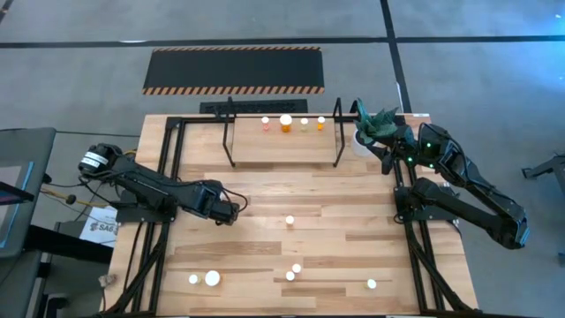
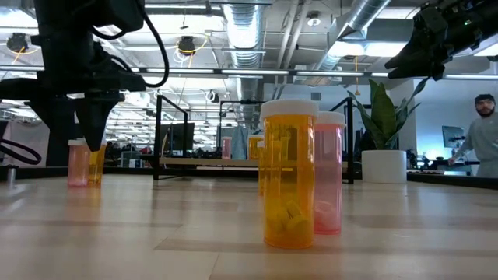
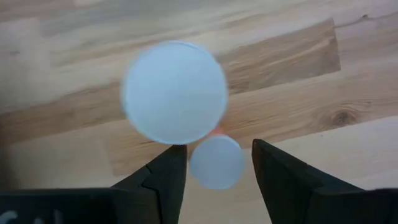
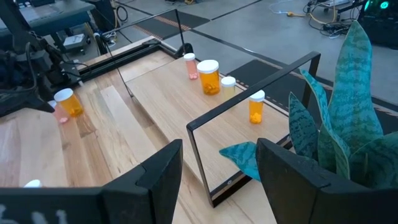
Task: Pick and place medicine bottles onto shelf by color
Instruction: Put the top pink pill bottle on the shelf aligned with the other pink pill bottle
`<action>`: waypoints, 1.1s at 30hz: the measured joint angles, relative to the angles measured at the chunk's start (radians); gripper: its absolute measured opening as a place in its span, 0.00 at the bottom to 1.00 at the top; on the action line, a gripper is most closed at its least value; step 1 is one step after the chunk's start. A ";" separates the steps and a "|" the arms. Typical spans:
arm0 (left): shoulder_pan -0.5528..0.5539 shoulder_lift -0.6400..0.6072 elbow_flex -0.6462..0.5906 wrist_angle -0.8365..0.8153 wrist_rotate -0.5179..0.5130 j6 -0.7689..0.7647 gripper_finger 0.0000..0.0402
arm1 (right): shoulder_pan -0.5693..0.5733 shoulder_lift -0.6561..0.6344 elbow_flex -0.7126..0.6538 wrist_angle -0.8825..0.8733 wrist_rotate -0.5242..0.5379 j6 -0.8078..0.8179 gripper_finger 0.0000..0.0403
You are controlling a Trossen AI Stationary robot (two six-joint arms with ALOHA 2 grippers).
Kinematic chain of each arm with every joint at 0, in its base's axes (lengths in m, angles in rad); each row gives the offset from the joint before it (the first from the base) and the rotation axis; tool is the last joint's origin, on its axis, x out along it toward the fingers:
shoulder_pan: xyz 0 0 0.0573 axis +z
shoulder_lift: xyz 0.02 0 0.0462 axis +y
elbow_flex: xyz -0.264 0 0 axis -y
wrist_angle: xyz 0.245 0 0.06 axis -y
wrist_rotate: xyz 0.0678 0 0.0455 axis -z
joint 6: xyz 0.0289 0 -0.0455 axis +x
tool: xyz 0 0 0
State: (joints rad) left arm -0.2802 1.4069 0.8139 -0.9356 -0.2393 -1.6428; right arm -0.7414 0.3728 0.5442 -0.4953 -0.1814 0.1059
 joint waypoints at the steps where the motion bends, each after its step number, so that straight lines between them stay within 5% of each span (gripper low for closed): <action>1: 0.000 0.009 0.000 0.012 0.005 0.000 0.41 | 0.000 0.000 0.000 0.000 0.000 0.000 0.56; 18: 0.000 0.019 0.000 0.038 0.006 0.035 0.40 | 0.000 0.000 0.000 0.002 0.000 0.000 0.56; 27: 0.000 0.019 0.000 0.037 0.019 0.055 0.27 | 0.000 0.000 0.000 0.002 0.000 0.000 0.56; 33: 0.000 0.014 0.000 0.061 0.025 0.063 0.27 | 0.000 0.000 0.000 0.002 0.000 0.000 0.56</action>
State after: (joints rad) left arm -0.2798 1.4207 0.8143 -0.8743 -0.2141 -1.5794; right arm -0.7412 0.3727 0.5442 -0.4934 -0.1814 0.1059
